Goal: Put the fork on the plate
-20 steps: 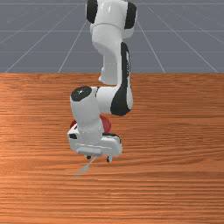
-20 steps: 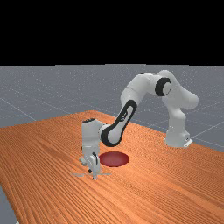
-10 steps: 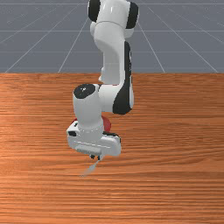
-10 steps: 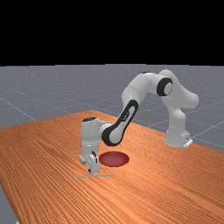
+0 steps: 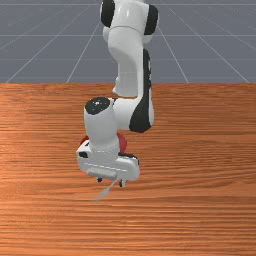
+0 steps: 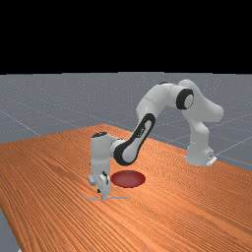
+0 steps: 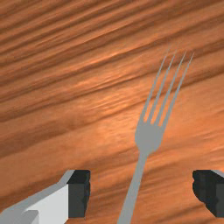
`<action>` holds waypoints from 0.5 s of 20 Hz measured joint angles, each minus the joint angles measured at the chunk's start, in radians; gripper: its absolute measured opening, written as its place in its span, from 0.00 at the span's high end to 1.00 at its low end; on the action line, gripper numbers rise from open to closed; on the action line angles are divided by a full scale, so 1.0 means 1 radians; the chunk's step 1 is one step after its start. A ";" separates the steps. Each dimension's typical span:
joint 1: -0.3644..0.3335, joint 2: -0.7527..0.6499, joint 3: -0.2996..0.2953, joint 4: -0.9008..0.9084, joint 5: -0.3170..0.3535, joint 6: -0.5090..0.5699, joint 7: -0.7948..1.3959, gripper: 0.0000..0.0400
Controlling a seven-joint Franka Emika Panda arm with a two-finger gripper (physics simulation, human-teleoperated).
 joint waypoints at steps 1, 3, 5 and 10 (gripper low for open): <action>0.000 0.019 -0.001 0.018 -0.001 -0.002 0.006 0.08; 0.007 0.049 -0.013 0.053 -0.014 -0.013 0.037 0.08; 0.040 0.085 -0.047 0.106 -0.052 -0.037 0.100 0.00; 0.060 0.105 -0.063 0.137 -0.075 -0.041 0.102 0.08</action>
